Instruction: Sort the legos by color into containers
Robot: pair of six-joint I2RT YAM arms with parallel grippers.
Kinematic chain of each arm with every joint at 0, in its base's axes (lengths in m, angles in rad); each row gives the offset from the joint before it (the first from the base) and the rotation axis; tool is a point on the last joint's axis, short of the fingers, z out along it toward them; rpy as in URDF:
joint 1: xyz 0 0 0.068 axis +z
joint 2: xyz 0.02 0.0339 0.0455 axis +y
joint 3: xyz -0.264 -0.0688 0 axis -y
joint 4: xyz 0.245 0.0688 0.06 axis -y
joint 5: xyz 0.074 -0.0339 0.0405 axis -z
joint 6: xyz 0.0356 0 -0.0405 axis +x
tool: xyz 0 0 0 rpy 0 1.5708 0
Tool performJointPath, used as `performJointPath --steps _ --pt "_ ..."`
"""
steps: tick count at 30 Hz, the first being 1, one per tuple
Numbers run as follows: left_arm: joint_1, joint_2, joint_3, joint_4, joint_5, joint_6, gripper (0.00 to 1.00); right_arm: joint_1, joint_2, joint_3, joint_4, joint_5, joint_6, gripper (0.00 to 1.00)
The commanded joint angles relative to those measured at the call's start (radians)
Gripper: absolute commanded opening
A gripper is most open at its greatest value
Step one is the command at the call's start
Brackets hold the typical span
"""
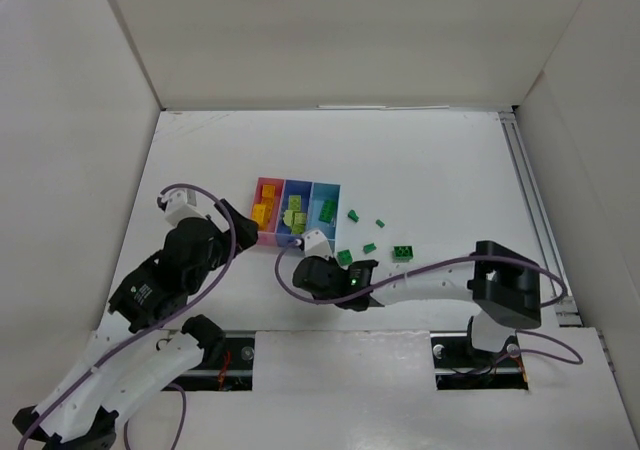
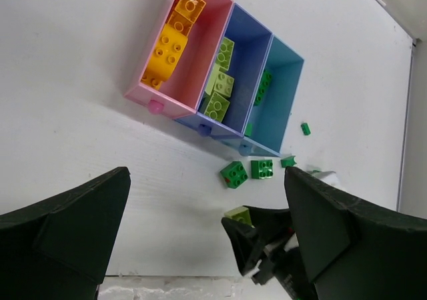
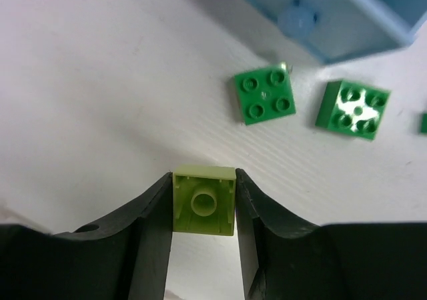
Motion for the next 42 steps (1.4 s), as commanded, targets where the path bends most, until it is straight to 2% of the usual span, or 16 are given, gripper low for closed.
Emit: performJointPath --steps 1,5,6,13,19,21,22,23,24,25,26,28,30,35,38,42 --pt "0.001 0.033 -0.015 0.053 -0.005 -0.007 1.0 0.01 -0.1 0.109 0.0 0.019 -0.189 0.3" --pt "0.001 0.059 -0.015 0.082 -0.005 -0.027 1.0 -0.039 -0.097 0.254 -0.013 0.062 -0.354 0.3" --pt "0.001 0.068 -0.015 0.082 -0.015 -0.027 1.0 -0.083 -0.097 0.295 -0.013 0.062 -0.383 0.3" --pt "0.001 0.1 -0.016 0.094 -0.038 -0.057 1.0 -0.284 0.047 0.453 0.066 -0.163 -0.564 0.3" --pt "0.001 0.122 -0.006 0.094 -0.065 -0.068 1.0 -0.34 0.192 0.585 0.072 -0.261 -0.609 0.33" --pt "0.001 0.131 -0.006 0.103 -0.065 -0.068 1.0 -0.349 0.222 0.623 0.063 -0.295 -0.609 0.39" --pt "0.001 0.131 -0.006 0.113 -0.065 -0.068 1.0 -0.358 0.233 0.623 0.062 -0.295 -0.609 0.46" --pt "0.001 0.14 -0.006 0.113 -0.053 -0.068 1.0 -0.358 0.244 0.633 0.053 -0.309 -0.609 0.48" --pt "0.001 0.14 -0.006 0.113 -0.052 -0.068 1.0 -0.367 0.244 0.633 0.053 -0.309 -0.609 0.52" --pt "0.001 0.14 -0.006 0.113 -0.04 -0.057 1.0 -0.368 0.244 0.633 0.053 -0.309 -0.609 0.63" --pt "0.001 0.149 -0.015 0.113 -0.04 -0.057 1.0 -0.368 0.233 0.633 0.053 -0.318 -0.609 0.66" --pt "0.001 0.158 -0.025 0.14 0.001 -0.03 1.0 -0.389 0.217 0.611 0.043 -0.33 -0.609 0.67" --pt "0.001 0.172 -0.035 0.18 0.071 0.021 1.0 -0.403 0.172 0.593 0.043 -0.344 -0.59 0.75" --pt "-0.012 0.284 -0.066 0.266 0.205 0.081 1.0 -0.502 0.02 0.435 0.033 -0.367 -0.515 0.76" --pt "-0.115 0.344 -0.075 0.275 0.189 0.049 1.0 -0.606 -0.116 0.297 0.01 -0.344 -0.466 0.76" --pt "-0.351 0.465 -0.084 0.31 0.121 -0.017 0.98 -0.75 -0.271 0.161 -0.051 -0.318 -0.421 0.77"
